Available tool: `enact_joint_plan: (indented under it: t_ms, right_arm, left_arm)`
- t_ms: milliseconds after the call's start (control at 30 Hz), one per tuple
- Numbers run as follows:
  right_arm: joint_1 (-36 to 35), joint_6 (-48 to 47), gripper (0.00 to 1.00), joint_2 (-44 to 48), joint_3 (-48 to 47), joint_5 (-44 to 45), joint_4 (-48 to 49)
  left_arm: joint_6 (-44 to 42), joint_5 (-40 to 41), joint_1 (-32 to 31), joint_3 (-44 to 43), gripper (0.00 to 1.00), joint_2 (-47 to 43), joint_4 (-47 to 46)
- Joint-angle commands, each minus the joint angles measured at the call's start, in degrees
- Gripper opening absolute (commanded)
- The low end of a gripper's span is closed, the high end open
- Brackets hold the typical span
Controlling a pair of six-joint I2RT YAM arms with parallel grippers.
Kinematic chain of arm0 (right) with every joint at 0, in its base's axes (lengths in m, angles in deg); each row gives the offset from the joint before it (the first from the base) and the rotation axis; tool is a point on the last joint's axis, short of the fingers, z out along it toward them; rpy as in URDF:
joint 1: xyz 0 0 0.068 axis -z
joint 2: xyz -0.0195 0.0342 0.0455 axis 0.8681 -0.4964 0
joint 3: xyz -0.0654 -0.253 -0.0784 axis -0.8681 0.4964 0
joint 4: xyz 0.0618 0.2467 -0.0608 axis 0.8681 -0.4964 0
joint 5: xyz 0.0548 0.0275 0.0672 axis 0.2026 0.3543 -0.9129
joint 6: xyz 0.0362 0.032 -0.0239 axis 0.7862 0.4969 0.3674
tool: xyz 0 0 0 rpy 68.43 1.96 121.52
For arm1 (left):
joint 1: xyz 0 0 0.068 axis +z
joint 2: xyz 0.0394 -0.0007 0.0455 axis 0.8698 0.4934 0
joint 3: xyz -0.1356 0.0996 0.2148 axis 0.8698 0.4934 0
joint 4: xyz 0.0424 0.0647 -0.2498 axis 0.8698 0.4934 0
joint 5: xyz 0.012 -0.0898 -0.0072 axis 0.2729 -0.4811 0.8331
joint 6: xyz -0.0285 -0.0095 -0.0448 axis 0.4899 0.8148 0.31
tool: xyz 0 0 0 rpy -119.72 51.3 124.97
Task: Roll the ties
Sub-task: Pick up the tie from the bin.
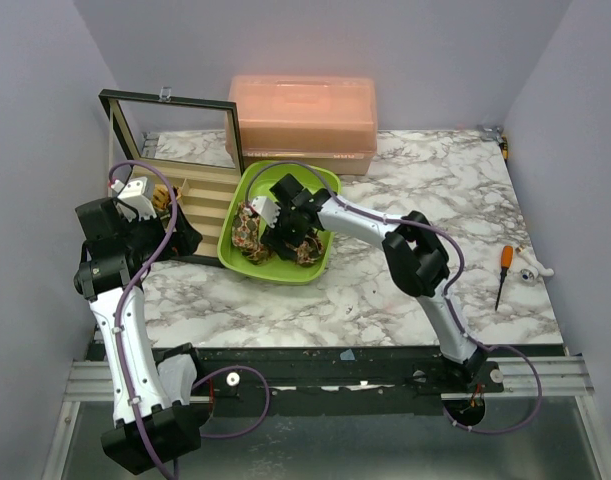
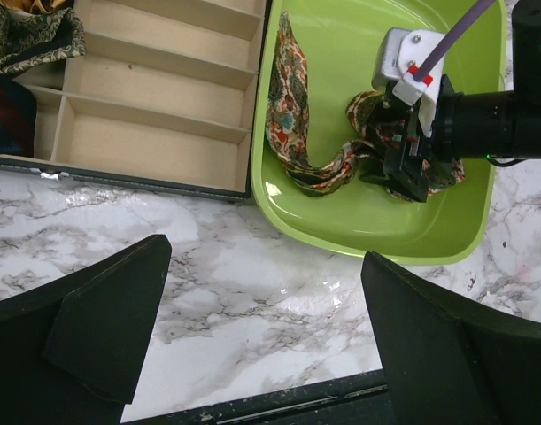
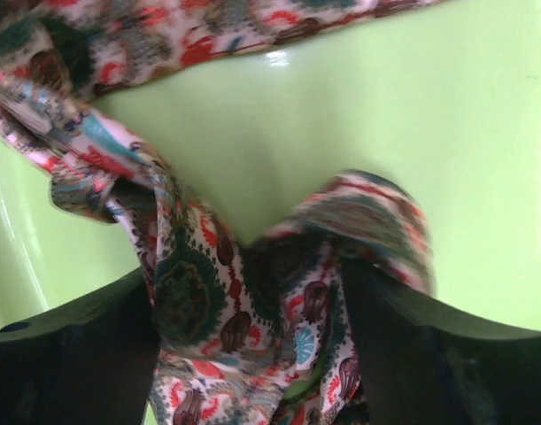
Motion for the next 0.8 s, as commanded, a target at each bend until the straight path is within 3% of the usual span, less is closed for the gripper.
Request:
enact_joint_plan:
  t_ms: [0,133,233,467,767]
  right_arm:
    - [-0.22,-1.57,0.64,-0.71,1.9,8.94,5.03]
    - [-0.14,-2.83,0.25,1.11,6.13,10.86,4.97]
    - [0.17,-3.66,0.01,3.19,9.16,12.03,5.13]
    - [3.39,0.55,0.01,9.06,2.17,9.64,4.29]
    - [13.83,8.88,0.01,17.8,-11.27,0.2,-2.75]
  left_arm:
    - [0.54,-1.39,0.54,-0.09,0.99,0.19,-0.49]
    - [0.53,-1.45,0.54,0.09,0.98,0.34,-0.84]
    - [0.36,-1.81,0.57,0.04,0.99,0.67,-1.02]
    - [-1.44,-2.88,0.54,0.08,0.99,1.69,-2.18]
    - [-9.12,-4.79,-1.42,-3.08,0.98,5.6,-3.6]
